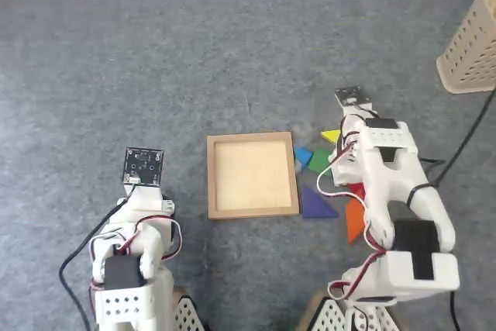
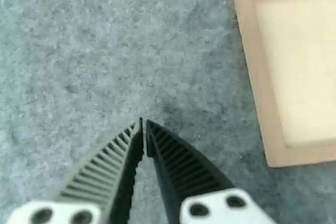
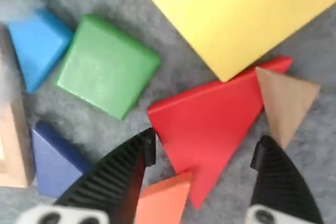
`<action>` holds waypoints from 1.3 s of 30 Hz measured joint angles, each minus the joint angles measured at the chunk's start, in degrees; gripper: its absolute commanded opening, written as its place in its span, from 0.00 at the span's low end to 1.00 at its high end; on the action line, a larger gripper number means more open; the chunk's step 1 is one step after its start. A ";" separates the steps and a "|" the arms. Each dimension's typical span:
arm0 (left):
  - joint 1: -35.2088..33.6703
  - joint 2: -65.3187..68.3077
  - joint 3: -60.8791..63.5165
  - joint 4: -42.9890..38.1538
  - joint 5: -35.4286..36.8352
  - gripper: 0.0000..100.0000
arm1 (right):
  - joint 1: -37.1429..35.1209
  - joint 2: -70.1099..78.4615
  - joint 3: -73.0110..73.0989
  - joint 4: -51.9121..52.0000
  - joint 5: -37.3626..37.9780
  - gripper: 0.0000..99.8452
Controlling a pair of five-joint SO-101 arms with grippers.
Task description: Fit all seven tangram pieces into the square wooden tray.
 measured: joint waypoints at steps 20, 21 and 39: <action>0.00 0.00 0.00 0.00 0.00 0.01 | -3.52 1.76 -1.14 -3.34 -15.91 0.30; 0.00 0.00 0.00 0.00 0.00 0.01 | -3.25 2.73 -1.32 -4.04 -15.91 0.30; 0.00 0.00 0.00 0.00 0.00 0.01 | -2.11 6.86 -3.43 -5.10 -16.00 0.10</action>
